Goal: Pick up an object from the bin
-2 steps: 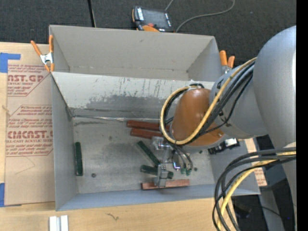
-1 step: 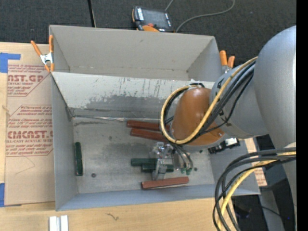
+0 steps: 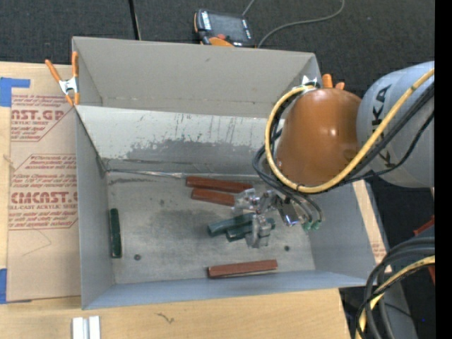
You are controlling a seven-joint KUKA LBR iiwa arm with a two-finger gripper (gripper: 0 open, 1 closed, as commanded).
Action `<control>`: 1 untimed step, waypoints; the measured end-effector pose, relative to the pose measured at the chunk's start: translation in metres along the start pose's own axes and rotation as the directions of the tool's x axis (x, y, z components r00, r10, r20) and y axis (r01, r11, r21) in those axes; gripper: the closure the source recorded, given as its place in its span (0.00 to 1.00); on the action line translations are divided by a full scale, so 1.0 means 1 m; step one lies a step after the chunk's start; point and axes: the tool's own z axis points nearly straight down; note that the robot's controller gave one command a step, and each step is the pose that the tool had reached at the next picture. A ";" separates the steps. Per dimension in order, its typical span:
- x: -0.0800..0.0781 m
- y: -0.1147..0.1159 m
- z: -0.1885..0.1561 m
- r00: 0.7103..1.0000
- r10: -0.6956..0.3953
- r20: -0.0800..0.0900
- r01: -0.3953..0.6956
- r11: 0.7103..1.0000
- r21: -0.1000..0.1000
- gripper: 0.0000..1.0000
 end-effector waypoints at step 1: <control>-0.013 0.004 -0.079 0.941 -0.337 0.001 0.337 0.941 0.000 1.00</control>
Offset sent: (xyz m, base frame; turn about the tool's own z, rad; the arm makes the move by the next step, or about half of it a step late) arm 0.0103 0.0058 0.0779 -0.3423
